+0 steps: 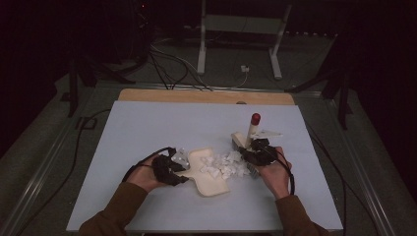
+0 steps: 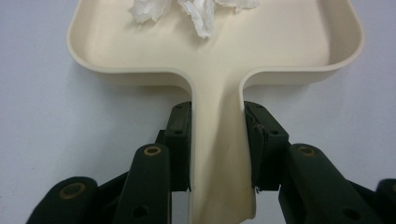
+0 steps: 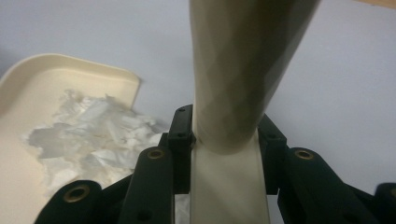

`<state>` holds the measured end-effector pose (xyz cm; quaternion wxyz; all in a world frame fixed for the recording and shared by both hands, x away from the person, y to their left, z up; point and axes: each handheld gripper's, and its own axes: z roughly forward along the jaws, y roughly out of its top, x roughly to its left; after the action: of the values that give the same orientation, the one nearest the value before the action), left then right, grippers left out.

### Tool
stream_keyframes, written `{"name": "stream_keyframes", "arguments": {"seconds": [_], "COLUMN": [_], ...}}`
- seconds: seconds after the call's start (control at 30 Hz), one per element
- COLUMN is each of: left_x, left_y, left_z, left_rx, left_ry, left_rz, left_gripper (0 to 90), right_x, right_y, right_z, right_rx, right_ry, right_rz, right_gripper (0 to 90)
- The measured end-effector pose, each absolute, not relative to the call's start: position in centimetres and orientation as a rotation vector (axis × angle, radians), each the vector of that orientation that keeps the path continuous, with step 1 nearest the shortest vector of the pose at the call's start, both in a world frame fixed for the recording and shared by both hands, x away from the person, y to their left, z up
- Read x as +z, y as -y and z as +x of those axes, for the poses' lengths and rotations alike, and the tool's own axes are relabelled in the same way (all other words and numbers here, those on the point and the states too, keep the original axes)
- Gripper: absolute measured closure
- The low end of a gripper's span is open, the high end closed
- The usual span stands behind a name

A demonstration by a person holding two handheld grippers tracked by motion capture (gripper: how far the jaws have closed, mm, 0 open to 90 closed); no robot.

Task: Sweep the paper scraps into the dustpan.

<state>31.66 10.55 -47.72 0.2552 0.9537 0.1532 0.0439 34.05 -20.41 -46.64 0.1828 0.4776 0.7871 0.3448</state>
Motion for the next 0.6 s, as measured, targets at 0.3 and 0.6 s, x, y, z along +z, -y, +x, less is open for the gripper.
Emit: {"name": "stream_keyframes", "arguments": {"seconds": [0.3, 0.6], "left_x": [-47.7, -47.7], "left_y": [-10.5, -10.5], "left_z": [31.7, 31.7], "left_rx": [0.117, 0.121], "left_ry": [-0.419, -0.416], "left_rz": [2.588, 2.589], "left_gripper": [66.5, 66.5], "right_x": [-46.7, -46.7], "right_y": [19.5, 18.5], "right_z": [34.0, 33.8], "right_rx": [0.984, 1.003], "right_ry": [-2.231, -2.244], "right_rz": [1.347, 1.347], "right_gripper": [66.8, 66.8]}}
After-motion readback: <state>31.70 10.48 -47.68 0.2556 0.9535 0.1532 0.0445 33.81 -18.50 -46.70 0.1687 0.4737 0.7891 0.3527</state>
